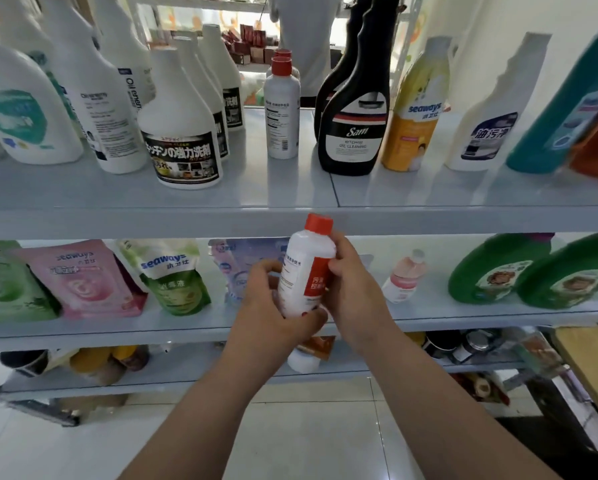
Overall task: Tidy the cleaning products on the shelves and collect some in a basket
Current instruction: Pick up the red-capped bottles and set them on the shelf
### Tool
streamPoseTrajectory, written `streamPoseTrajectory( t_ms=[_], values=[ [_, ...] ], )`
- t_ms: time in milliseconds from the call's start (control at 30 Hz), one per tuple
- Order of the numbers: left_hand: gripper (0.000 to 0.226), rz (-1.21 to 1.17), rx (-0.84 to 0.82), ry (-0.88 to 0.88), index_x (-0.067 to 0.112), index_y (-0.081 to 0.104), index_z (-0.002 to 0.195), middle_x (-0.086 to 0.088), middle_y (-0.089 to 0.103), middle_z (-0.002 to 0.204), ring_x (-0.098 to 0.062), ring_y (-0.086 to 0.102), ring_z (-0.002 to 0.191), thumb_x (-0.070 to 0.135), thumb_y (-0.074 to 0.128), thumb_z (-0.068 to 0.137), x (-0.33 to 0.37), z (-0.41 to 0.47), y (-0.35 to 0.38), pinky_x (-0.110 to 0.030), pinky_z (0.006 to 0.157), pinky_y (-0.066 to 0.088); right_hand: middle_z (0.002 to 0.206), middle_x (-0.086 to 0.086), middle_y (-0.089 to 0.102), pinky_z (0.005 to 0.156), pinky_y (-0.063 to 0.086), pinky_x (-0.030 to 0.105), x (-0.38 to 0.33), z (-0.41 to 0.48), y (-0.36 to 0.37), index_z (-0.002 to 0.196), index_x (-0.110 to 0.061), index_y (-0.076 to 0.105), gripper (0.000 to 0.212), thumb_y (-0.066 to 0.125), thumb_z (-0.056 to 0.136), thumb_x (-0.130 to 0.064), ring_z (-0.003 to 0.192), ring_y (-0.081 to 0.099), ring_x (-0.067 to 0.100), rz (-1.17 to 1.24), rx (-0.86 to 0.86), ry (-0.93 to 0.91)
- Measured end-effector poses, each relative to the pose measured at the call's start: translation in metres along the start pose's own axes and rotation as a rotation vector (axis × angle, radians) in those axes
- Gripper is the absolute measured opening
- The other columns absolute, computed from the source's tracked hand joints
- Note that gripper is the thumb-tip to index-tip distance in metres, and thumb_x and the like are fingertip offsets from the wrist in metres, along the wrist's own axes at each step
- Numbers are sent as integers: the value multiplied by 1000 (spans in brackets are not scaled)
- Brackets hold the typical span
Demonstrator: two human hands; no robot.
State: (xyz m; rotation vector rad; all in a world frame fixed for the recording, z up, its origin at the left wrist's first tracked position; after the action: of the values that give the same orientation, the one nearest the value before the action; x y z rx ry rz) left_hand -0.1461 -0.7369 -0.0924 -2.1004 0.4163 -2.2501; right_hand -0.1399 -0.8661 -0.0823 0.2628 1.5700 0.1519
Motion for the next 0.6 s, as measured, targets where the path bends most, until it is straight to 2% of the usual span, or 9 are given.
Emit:
streamPoseTrajectory(
  t_ms=[100,133,200,267,367,467,500,567,600],
  values=[
    [75,243,118,130,41,43,120,9,55,114,-7,61,91,21,92,66,15,0,-13,-39,74,61,100,-19,69,82,58,31,-26,2,-11,96,-57,63,18,50,83,-55,104,68,10,-268,41,-88],
    [76,389,158,234,34,44,124,6,53,115,-13,58,92,21,91,66,27,-3,-16,-41,71,59,93,-18,67,74,59,30,-41,3,-16,94,-53,60,13,52,85,-57,95,68,7,-377,67,-156],
    [78,670,198,473,23,45,128,-2,54,113,-19,56,86,23,90,64,52,-13,-14,-37,56,54,85,-7,64,59,57,31,-69,3,-15,98,-40,52,8,54,94,-47,80,66,9,-652,70,-319],
    [80,839,204,608,17,46,128,-8,58,108,-24,59,79,28,90,63,64,-21,-14,-34,46,51,74,-3,56,54,46,31,-82,3,1,90,-29,46,16,47,104,-36,69,58,11,-998,-13,-447],
    [79,946,218,678,13,47,128,-11,61,107,-27,63,81,34,89,64,70,-29,-21,-34,44,54,68,-2,52,53,35,31,-85,10,11,78,-26,43,33,36,108,-40,62,51,11,-1252,-91,-399],
    [75,880,175,670,18,49,126,-3,58,107,-16,58,78,39,85,64,70,-32,-32,-22,47,49,69,-4,53,55,32,27,-90,10,27,76,-29,44,39,28,107,-45,63,51,6,-1415,-162,-403],
    [74,813,129,613,25,47,126,6,55,108,-9,55,77,45,82,63,66,-29,-38,-16,50,47,67,-5,51,55,30,26,-94,8,35,74,-30,42,41,24,106,-46,62,49,6,-1479,-171,-443],
    [66,545,-22,414,45,45,119,22,54,108,-8,62,83,53,77,62,48,-21,-51,-19,56,54,63,-9,45,54,26,22,-102,1,50,70,-31,39,39,20,99,-48,59,45,3,-1548,-172,-536],
    [64,346,-117,290,46,49,117,21,58,109,-8,66,88,52,78,60,34,-16,-55,-23,63,59,61,-11,43,53,24,19,-106,-3,57,68,-33,37,38,19,96,-50,58,44,2,-1529,-175,-585]
  ],
)
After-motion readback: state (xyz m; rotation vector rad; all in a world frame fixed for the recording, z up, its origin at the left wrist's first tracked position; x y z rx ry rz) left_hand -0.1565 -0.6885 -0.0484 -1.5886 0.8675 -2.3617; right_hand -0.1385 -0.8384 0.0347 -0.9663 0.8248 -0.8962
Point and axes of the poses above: each hand's wrist, its own z-axis towards the middle knuckle, its own y-axis out of the palm, x = y × z, the point moved 10 cm from there along z, towards the middle knuckle
